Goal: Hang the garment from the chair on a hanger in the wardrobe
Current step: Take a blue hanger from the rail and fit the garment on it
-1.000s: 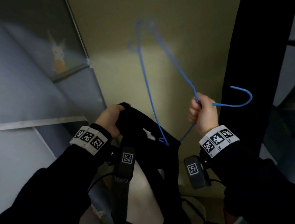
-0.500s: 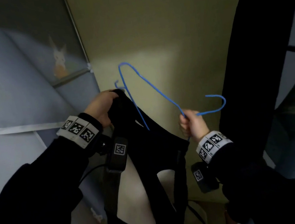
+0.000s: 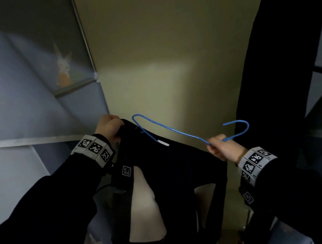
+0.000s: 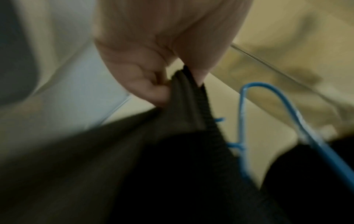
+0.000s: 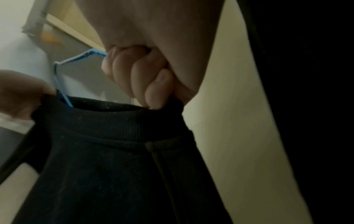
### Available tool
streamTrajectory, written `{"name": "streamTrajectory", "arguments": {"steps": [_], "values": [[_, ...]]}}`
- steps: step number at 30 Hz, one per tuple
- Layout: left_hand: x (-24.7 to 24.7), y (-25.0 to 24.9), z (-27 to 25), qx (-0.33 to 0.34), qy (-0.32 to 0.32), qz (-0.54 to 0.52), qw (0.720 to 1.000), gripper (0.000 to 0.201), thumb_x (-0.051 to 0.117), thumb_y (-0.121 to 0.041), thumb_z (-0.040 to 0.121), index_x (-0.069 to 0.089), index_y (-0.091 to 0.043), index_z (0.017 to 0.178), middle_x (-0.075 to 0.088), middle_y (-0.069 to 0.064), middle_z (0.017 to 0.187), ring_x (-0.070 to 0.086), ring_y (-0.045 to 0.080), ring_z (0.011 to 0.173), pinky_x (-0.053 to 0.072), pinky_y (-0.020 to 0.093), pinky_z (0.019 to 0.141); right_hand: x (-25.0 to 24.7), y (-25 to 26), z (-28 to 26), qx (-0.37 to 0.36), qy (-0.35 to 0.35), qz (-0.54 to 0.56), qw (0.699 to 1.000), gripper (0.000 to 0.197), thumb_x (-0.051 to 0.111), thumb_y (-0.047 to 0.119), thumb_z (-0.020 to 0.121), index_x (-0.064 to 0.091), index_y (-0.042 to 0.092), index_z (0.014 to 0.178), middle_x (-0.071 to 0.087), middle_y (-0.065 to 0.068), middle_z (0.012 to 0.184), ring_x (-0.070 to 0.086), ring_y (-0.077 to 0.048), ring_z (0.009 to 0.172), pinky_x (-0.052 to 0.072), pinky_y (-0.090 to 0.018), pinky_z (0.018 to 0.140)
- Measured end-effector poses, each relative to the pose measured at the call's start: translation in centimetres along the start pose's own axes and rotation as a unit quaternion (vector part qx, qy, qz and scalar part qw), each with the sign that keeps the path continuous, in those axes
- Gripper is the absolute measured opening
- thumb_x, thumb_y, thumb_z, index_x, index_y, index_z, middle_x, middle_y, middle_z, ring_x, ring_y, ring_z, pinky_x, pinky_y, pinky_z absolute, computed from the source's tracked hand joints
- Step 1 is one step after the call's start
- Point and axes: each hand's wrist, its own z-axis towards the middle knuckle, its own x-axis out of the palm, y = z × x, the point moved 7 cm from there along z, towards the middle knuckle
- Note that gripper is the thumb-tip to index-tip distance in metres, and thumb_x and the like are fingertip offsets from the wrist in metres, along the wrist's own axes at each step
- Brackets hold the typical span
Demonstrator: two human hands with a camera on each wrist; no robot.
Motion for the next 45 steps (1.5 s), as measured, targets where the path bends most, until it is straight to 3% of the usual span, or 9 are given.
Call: {"name": "streamTrajectory", "arguments": {"steps": [4,9,16,20,24,29,33,38,45], "values": [[1.5,-0.1,-0.1,0.006,0.009,0.021,1.000,0.024,0.050,0.001,0.080,0.045,-0.019,0.069,0.047,0.008,0.067,0.047,0.018,0.057,0.039,0.024,0.053,-2.1,-1.0,-0.3,0.008,-0.030,0.113,0.993,0.050,0.032,0.011,0.096,0.030,0.013,0.046,0.022,0.010,0.026,0.017,0.000,0.023,0.013,-0.006,0.032],[3.4,-1.5,-0.8,0.048,0.060,0.074,0.994,0.030,0.048,0.002,0.084,0.045,-0.016,0.061,0.050,0.002,0.039,0.046,0.003,0.027,0.028,0.010,0.029,-2.2,-2.1,-0.4,0.034,-0.064,0.087,0.994,0.050,0.036,0.013,0.095,0.030,0.016,0.045,0.023,0.009,0.025,0.019,0.000,0.021,0.012,-0.007,0.030],[4.3,-1.5,-0.9,0.088,0.073,0.174,0.978,0.022,0.057,-0.007,0.078,0.045,-0.021,0.067,0.051,0.007,0.068,0.047,0.017,0.057,0.039,0.028,0.052,-1.4,-1.2,0.5,0.095,-0.023,-0.106,0.990,0.047,0.039,0.018,0.093,0.036,0.015,0.046,0.028,0.006,0.018,0.025,-0.004,0.016,0.016,-0.012,0.024],[5.2,-1.4,-1.4,0.114,0.094,0.247,0.958,0.020,0.058,-0.011,0.076,0.047,-0.024,0.065,0.053,0.002,0.065,0.049,0.020,0.062,0.039,0.025,0.056,-0.2,-0.2,0.7,0.103,0.011,-0.232,0.967,0.046,0.042,0.024,0.090,0.044,0.018,0.045,0.041,0.005,0.023,0.042,-0.013,0.042,0.028,-0.019,0.040],[7.8,-0.6,-2.6,0.118,0.144,0.231,0.955,0.007,0.064,-0.021,0.070,0.058,-0.023,0.072,0.055,0.001,0.069,0.050,0.015,0.059,0.038,0.023,0.052,1.0,4.1,1.4,0.021,0.005,-0.254,0.967,0.042,0.045,0.027,0.090,0.041,0.017,0.049,0.045,-0.003,0.055,0.047,-0.023,0.064,0.030,-0.023,0.050],[8.3,1.8,-3.7,0.207,0.202,0.323,0.901,0.068,0.042,-0.074,0.067,0.069,-0.017,0.089,0.064,0.007,0.086,0.060,0.021,0.089,0.044,0.034,0.084,-0.3,8.1,1.2,-0.073,-0.046,-0.217,0.972,0.053,0.052,0.036,0.088,0.044,0.016,0.040,0.048,-0.010,0.051,0.041,-0.017,0.048,0.032,-0.026,0.052],[8.2,2.3,-5.0,0.216,0.172,0.392,0.878,0.046,0.039,-0.057,0.086,0.060,-0.017,0.090,0.067,0.009,0.094,0.061,0.025,0.094,0.045,0.038,0.085,-0.5,9.5,1.1,-0.107,-0.075,-0.235,0.963,0.055,0.048,0.037,0.091,0.046,0.015,0.041,0.052,-0.002,0.045,0.049,-0.023,0.056,0.035,-0.027,0.058],[9.9,0.5,-7.0,0.243,0.199,0.286,0.905,0.035,0.045,-0.040,0.091,0.054,-0.011,0.073,0.060,0.012,0.077,0.056,0.026,0.078,0.041,0.035,0.076,3.0,10.7,0.6,-0.147,-0.002,-0.327,0.933,0.051,0.040,0.041,0.094,0.063,0.004,0.067,0.060,-0.017,0.072,0.059,-0.030,0.076,0.042,-0.033,0.072],[4.0,-4.4,-2.7,0.299,0.033,0.263,0.917,0.041,0.049,-0.050,0.081,0.049,-0.014,0.062,0.056,0.013,0.071,0.060,0.031,0.078,0.033,0.033,0.063,-3.1,9.9,1.6,-0.052,0.007,-0.245,0.968,0.065,0.029,0.067,0.085,0.056,0.020,0.120,0.056,-0.004,0.132,0.050,-0.021,0.123,0.033,-0.034,0.106]]}}
